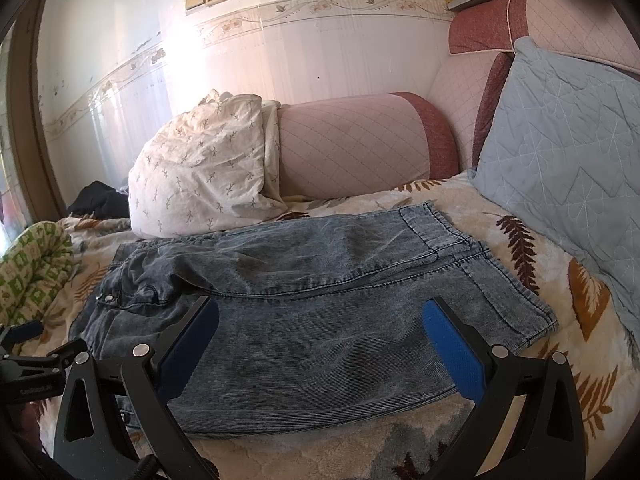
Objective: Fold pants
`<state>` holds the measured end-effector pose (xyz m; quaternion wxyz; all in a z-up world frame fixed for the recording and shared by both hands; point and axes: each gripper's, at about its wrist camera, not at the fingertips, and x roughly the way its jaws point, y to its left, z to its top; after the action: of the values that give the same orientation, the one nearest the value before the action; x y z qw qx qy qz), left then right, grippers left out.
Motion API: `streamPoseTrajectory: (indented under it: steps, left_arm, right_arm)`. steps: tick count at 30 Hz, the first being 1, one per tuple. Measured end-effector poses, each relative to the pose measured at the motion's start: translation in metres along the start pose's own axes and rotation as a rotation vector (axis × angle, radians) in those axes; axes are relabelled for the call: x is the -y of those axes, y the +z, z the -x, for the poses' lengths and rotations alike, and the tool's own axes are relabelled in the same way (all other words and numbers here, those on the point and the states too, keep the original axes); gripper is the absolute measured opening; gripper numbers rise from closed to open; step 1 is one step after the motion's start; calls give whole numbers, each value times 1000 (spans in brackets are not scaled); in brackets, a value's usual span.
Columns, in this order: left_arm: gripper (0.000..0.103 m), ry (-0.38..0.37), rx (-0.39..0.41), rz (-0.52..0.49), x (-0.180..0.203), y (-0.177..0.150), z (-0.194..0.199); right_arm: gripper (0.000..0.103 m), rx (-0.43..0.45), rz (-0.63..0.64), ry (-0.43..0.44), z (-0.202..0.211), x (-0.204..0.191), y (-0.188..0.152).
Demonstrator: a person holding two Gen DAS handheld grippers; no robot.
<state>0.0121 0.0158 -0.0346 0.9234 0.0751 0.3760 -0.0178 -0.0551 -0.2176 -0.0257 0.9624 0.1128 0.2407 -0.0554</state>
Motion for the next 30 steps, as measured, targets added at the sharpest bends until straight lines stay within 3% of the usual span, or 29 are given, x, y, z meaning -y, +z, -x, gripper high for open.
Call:
streamPoseTrajectory:
  steps: [4,7,9,12,14,17,21,28,30]
  left_arm:
    - [103,-29,-11,9,-13,10,-4]
    - [103,-70,-37,70,-49,33,-16]
    - [103,-47,-51,124,-81,54,-31]
    - [103,62,-47,182,-130,92,-60]
    - [103,95,-62,207,-149,114,-83]
    - [103,76,-133,239,-163,138,-124]
    - [101,16,-242,294,-160,146,-177]
    - [68,-72,-362,338,-147,150,-245]
    - [52,-108,-361,344,-143,152,-253]
  right_arm:
    - [103,-7,16,-18,0,2,3]
    - [103,-10,30,-18,0,13,17]
    - [103,-28,16,-11,-5,27,33]
    - [103,-48,-20,16,-19,50,60]
    - [103,-51,-24,8,-31,61,77]
    - [103,-63,-6,-27,-54,72,100]
    - [103,-108,-4,-75,-90,85,122]
    - [103,-156,-94,-102,-140,118,136]
    - [103,-158,-104,-107,-149,122,138]
